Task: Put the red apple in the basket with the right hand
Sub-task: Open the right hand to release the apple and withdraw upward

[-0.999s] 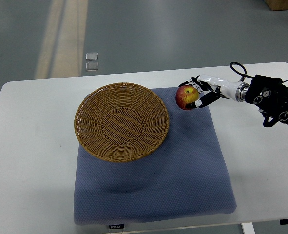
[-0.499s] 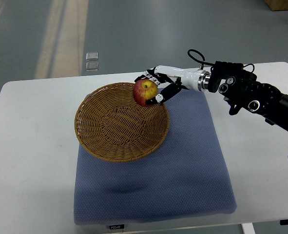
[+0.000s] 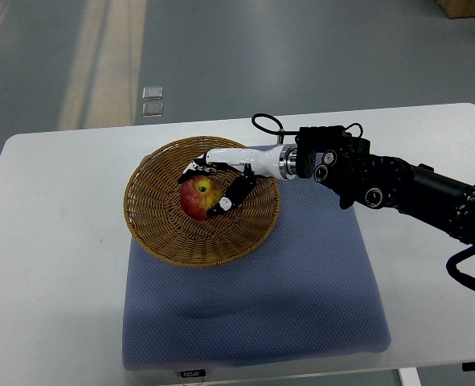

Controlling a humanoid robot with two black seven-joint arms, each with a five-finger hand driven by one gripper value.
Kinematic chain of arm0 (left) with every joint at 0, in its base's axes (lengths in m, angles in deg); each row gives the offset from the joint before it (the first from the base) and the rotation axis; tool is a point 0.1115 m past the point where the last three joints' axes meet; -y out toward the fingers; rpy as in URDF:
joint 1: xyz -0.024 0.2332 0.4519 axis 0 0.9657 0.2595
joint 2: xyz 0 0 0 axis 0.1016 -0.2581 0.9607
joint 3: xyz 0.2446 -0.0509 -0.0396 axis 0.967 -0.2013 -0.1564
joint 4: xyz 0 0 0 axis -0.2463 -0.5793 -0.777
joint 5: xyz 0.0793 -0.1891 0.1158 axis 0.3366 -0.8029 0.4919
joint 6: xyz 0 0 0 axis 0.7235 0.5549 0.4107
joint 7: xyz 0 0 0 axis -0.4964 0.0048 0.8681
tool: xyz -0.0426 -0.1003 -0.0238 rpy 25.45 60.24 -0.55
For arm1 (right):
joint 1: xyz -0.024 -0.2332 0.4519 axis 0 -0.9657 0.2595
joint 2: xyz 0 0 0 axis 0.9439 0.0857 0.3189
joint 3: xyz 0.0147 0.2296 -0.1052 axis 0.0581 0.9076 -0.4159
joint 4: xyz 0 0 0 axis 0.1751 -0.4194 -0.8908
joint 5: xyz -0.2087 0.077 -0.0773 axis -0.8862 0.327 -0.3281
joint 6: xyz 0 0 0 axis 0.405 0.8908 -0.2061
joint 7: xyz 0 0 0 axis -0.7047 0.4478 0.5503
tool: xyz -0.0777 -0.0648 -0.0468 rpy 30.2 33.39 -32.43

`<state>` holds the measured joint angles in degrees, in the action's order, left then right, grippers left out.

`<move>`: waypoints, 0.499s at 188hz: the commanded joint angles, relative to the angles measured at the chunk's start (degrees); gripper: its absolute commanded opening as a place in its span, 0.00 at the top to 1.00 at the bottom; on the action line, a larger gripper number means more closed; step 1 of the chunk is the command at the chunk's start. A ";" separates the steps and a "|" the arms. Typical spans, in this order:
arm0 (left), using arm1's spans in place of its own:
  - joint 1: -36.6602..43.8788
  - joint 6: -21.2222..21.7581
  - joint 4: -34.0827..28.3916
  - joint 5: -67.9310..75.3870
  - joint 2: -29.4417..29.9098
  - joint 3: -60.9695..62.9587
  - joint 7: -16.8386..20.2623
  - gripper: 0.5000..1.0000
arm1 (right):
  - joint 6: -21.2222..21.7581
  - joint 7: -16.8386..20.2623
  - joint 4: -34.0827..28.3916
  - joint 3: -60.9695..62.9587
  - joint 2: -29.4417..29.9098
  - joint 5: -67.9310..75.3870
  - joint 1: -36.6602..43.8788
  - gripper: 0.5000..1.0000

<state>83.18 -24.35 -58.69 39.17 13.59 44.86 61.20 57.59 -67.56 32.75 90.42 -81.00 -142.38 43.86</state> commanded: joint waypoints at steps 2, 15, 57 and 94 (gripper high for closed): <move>-0.24 -0.07 0.03 0.00 0.00 0.00 0.02 0.00 | 0.04 -0.01 0.00 0.79 -0.53 0.68 -0.04 0.17; -0.33 -0.07 0.03 0.00 0.00 0.00 0.02 0.00 | -0.05 -0.09 0.18 1.05 -1.24 1.30 -0.04 0.17; -0.33 0.02 0.03 0.00 0.00 0.09 0.02 0.00 | 0.13 0.43 0.70 9.66 -5.98 10.52 -1.35 0.17; -0.33 -0.07 0.03 0.00 0.00 0.09 0.02 0.00 | -0.14 0.52 3.96 14.76 -9.94 24.94 -6.45 0.17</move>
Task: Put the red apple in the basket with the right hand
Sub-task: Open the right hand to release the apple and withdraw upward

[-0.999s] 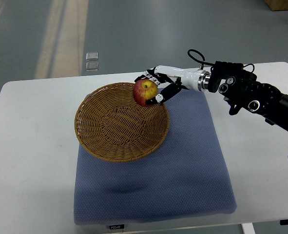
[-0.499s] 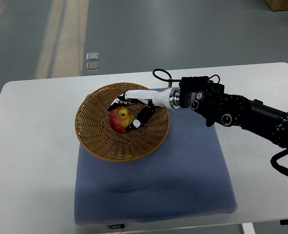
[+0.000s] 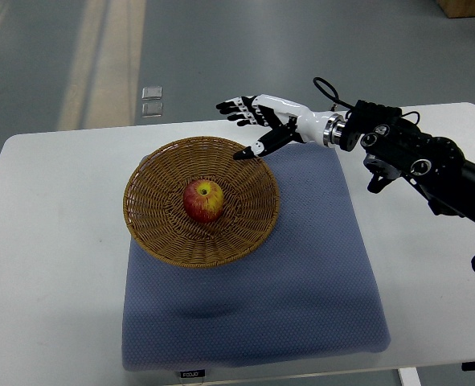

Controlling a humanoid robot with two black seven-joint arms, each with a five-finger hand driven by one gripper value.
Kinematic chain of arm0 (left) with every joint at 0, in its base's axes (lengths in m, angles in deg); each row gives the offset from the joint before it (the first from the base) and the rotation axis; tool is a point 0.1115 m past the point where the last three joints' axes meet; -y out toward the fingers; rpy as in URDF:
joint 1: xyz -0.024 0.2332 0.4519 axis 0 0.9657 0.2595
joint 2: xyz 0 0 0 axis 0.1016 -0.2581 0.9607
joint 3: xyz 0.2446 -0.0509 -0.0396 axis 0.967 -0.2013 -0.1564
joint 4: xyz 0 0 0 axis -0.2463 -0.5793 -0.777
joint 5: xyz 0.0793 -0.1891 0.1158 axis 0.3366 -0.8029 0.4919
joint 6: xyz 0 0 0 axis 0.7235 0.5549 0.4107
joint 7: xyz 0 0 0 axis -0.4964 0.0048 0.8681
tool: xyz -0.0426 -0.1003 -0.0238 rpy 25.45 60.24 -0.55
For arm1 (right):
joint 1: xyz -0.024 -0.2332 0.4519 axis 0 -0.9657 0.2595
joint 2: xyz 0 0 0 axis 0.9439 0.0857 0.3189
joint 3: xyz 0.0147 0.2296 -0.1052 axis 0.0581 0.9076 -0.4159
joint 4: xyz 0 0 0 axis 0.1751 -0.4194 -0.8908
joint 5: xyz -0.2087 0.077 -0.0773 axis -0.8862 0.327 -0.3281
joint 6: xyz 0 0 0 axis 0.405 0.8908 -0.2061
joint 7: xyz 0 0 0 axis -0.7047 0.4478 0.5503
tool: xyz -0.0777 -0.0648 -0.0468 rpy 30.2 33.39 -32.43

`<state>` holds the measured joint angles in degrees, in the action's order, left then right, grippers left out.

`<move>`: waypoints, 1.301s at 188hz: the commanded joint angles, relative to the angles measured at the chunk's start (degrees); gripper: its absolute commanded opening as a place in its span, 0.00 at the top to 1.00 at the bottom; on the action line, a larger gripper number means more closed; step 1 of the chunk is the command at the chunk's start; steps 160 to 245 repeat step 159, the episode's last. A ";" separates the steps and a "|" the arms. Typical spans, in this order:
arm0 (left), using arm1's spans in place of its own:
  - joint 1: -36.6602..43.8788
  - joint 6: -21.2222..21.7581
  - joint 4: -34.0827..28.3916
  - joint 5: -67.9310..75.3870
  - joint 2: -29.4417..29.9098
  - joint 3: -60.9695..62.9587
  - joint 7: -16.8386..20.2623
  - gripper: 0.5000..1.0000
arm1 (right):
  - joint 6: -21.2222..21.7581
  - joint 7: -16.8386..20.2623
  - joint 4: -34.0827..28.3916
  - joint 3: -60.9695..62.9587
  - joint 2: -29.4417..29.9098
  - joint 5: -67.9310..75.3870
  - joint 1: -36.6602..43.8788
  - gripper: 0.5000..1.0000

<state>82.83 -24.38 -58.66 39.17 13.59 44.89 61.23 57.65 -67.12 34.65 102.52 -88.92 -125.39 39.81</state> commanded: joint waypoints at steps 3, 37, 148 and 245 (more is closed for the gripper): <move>0.02 -0.03 0.00 0.00 0.00 0.05 -0.01 0.00 | -0.19 0.08 2.49 3.01 -2.20 9.53 -2.85 0.17; 0.02 -0.04 0.00 0.00 0.00 -0.03 -0.01 0.00 | -2.74 0.08 5.75 3.98 -4.04 22.98 -6.10 0.17; 0.02 -0.04 0.08 0.00 0.00 -0.12 -0.01 0.00 | -5.38 0.70 6.01 7.40 -5.89 44.52 -14.71 0.15; 0.02 0.05 0.00 0.00 0.00 -0.12 -0.01 0.00 | -5.11 0.61 6.01 7.49 -5.89 44.60 -14.71 0.15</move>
